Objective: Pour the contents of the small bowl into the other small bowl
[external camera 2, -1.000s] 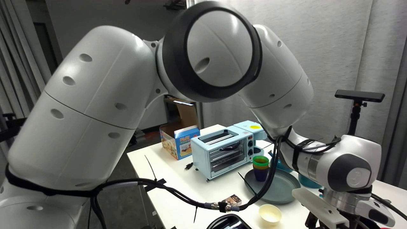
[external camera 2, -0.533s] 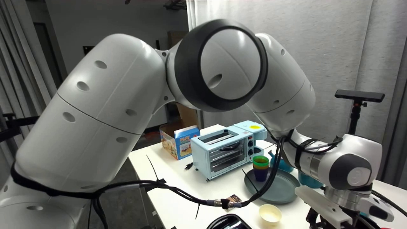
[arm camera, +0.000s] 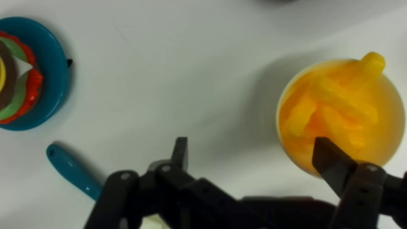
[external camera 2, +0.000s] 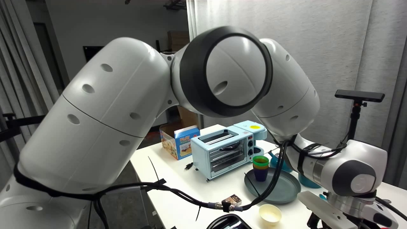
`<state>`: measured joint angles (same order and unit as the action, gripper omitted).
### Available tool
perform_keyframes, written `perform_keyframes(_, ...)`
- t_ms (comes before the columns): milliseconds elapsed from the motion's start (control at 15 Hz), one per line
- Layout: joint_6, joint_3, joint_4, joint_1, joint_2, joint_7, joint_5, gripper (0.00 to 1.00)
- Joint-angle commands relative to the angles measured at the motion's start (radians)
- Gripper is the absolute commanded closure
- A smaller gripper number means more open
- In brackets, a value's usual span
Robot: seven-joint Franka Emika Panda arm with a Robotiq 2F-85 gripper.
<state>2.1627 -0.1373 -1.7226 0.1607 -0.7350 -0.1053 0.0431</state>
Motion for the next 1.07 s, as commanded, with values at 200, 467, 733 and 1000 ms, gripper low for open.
perform_keyframes(200,-0.041,0.024,0.044,0.028,-0.027,0.094,0.008,0.42)
perform_keyframes(467,-0.045,0.039,0.050,0.032,-0.033,0.125,0.016,0.72)
perform_keyframes(733,-0.044,0.045,0.045,0.024,-0.034,0.128,0.011,0.99)
perform_keyframes(1000,-0.061,0.036,0.027,0.012,0.012,0.114,-0.003,0.99)
